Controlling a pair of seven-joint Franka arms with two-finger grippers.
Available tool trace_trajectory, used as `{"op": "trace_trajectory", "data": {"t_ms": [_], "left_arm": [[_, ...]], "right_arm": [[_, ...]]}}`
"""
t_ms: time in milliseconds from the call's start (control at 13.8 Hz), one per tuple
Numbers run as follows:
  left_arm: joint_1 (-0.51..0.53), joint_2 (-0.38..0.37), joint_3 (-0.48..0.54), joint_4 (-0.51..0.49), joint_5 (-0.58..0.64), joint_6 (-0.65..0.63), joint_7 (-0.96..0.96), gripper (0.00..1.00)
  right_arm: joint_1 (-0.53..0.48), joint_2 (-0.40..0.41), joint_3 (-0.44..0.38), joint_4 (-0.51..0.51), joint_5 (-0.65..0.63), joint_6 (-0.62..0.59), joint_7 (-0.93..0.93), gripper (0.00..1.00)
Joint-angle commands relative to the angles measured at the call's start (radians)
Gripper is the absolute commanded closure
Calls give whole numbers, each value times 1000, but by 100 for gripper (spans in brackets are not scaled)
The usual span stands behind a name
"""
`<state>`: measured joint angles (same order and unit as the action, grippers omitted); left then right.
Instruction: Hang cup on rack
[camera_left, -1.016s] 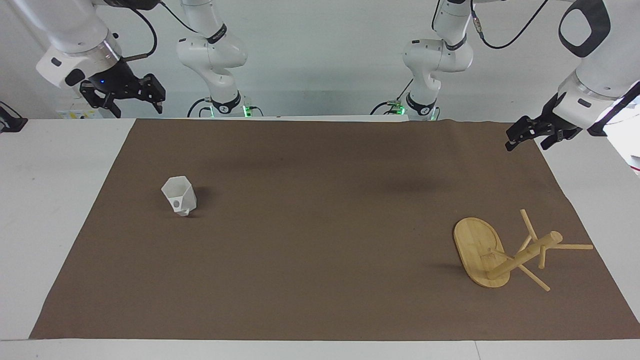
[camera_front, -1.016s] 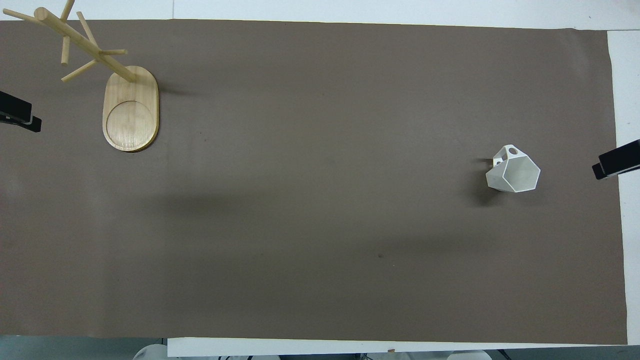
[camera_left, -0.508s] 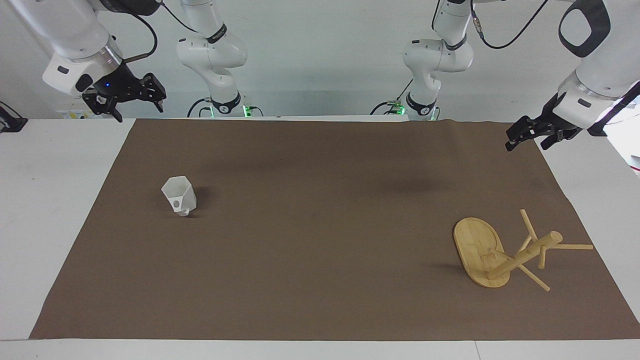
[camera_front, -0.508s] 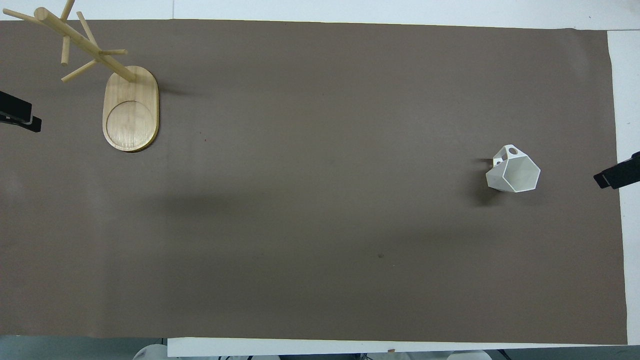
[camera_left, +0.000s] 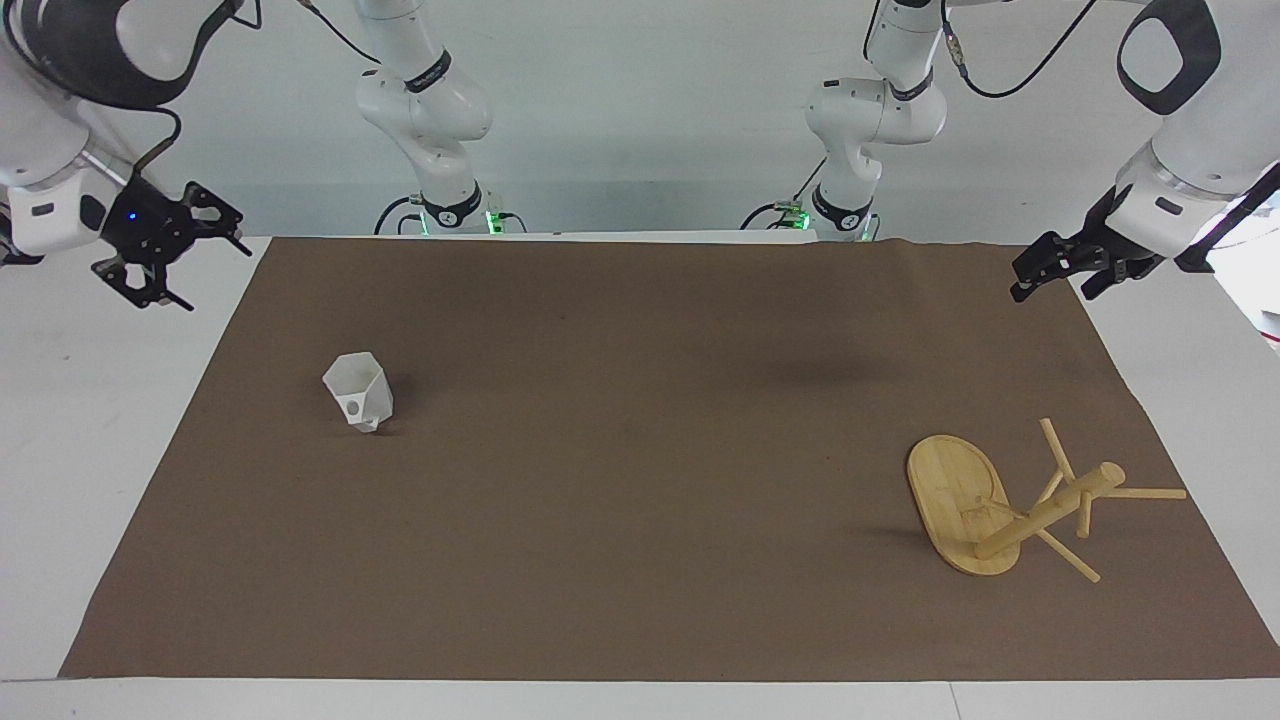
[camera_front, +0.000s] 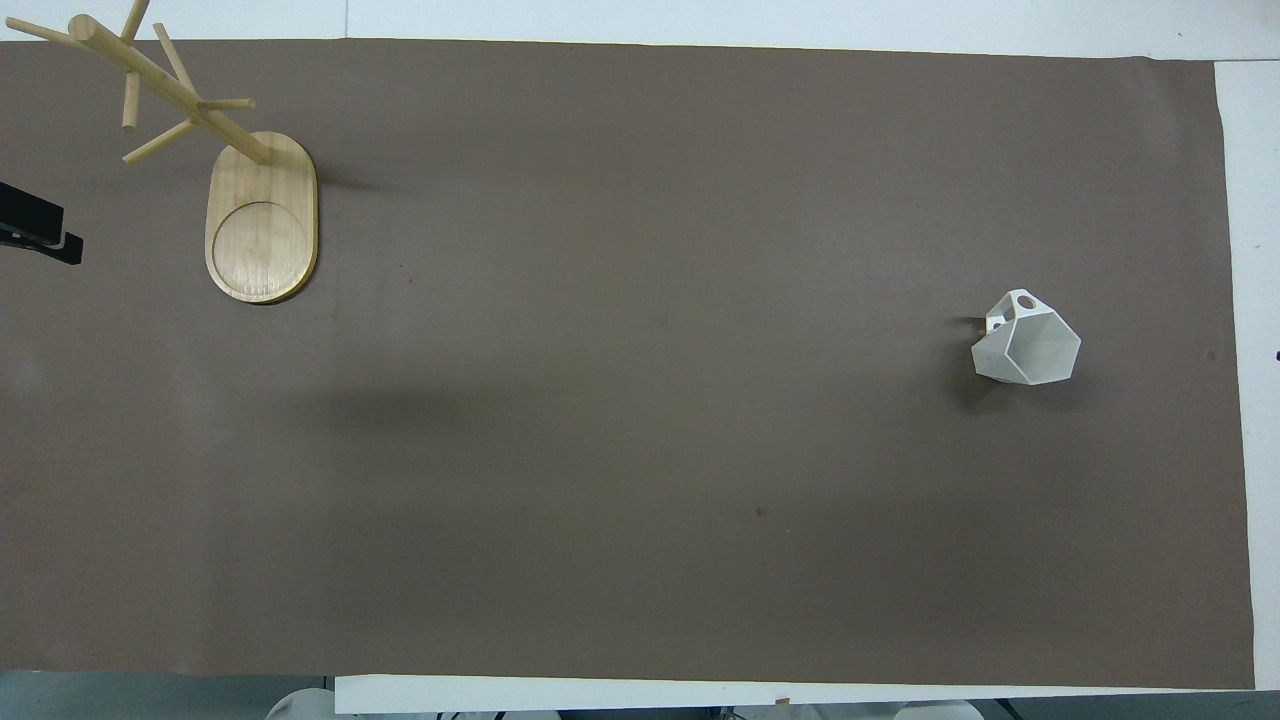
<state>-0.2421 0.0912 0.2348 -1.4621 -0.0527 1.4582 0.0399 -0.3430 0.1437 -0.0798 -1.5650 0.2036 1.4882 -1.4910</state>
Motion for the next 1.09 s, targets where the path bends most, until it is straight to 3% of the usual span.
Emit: {"op": "trace_trajectory", "data": {"t_ms": [0,290,508,725,1016], "left_arm": [[6,-31,-8,-40,8,13,12,0],[6,-31,-8,-40,7,13,11,0],[6,-31,-8,-40,8,13,12,0],[6,-31,-8,-40,8,13,11,0],[6,-31,-8,-40,8,13,12,0]], "right_arm": [[-79,110,12,13,153,33,-274,1],[-240,301,18,13,425,-66,-599,1],[-309,420,18,13,597,-163,-764,1],[-360,591,48,8,730,-238,-889,0],[-338,602,55,-9,734,-241,-952,0]]}}
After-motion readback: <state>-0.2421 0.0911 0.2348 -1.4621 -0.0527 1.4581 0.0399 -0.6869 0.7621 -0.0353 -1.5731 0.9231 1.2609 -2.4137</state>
